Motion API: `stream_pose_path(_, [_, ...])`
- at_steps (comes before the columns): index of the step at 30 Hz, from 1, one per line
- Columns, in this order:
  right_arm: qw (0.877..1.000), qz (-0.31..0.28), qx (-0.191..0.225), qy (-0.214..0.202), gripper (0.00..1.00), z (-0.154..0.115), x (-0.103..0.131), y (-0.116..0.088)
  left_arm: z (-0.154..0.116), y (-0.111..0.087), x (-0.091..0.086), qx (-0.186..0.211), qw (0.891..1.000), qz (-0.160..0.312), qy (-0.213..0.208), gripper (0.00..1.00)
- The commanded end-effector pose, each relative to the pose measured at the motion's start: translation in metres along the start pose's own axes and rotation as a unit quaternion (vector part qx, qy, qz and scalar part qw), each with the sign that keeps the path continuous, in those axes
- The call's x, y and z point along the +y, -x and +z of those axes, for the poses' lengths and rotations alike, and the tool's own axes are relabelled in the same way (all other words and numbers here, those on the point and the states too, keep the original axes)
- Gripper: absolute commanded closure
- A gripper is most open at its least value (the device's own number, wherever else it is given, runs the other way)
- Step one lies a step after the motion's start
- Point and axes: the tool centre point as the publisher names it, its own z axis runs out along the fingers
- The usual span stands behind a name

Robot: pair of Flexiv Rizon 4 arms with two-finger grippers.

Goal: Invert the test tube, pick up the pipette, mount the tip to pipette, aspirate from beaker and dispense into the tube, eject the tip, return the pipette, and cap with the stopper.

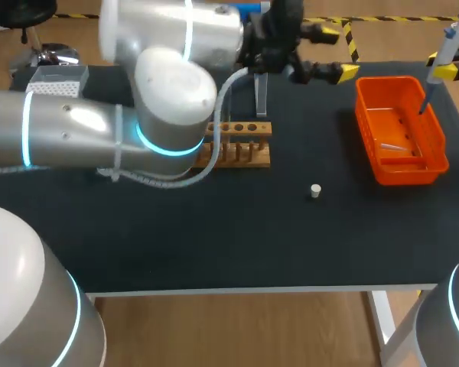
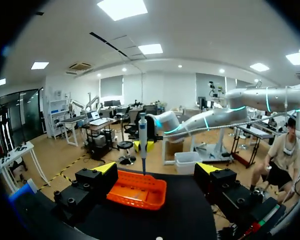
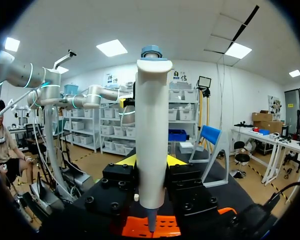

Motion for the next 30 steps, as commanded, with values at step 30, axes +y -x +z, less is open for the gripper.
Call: stream_pose_path(30, [1.000,0.000,0.003,-0.001,1.00,-0.002,0.000,0.001,-0.098,-0.001,0.058,-0.024,0.990,0.000,-0.139,0.00])
